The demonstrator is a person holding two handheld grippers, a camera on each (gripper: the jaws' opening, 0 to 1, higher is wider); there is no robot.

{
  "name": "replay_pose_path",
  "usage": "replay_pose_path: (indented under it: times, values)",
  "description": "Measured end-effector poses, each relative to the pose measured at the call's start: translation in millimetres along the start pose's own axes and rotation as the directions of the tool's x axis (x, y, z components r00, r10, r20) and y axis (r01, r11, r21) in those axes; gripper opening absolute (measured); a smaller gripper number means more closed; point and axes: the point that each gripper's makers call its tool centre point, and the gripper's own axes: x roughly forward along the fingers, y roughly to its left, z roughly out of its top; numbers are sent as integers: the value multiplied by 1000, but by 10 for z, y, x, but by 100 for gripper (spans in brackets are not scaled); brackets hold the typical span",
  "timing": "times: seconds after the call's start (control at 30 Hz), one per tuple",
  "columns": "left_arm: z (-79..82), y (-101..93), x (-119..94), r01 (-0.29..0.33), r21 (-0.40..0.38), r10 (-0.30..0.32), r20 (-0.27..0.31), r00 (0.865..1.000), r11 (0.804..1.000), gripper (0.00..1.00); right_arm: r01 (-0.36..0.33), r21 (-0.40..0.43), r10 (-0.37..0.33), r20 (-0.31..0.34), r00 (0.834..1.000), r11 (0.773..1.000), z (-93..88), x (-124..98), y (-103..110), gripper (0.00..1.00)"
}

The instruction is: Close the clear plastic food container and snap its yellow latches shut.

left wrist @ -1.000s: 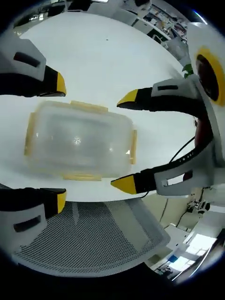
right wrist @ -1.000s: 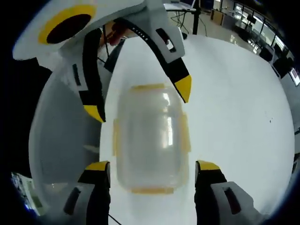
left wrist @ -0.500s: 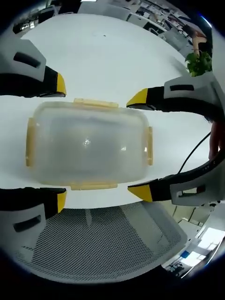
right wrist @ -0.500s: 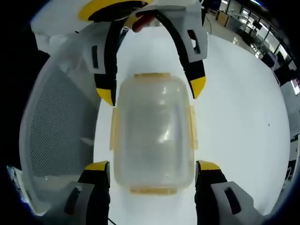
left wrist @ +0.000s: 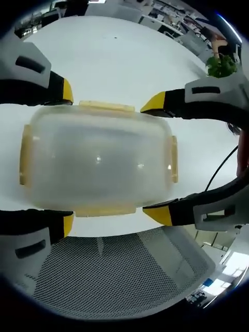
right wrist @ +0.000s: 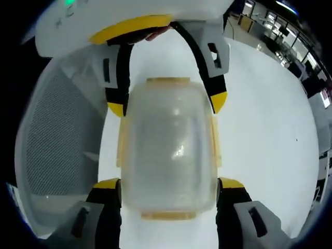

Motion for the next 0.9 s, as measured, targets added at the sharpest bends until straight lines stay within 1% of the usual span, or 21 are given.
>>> replay_pose_path:
  times: [0.1,0.23,0.37,0.53,0.73,0.9]
  values:
    - [7,0,8,-6,0,6,3,1000,1000,83,2,9,-2,0,1000,1000,-4,-1,-1,75]
    - [7,-1,7,0,-6,0,4,1000,1000,83,5,16,-5,22,1000,1000,-4,-1,2,74]
    - [0,-11,13,6,13,-6,0,1000,1000,83,11,34,-12,28,1000,999,7,4,29,74]
    - [0,-19,11,8,15,-8,7,1000,1000,83,14,38,-15,40,999,999,12,8,32,74]
    - [3,-20,13,14,14,-14,19,1000,1000,83,9,39,-10,22,1000,999,16,15,38,74]
    - [9,-17,10,14,14,-14,23,1000,1000,83,10,41,-11,21,1000,999,11,15,33,74]
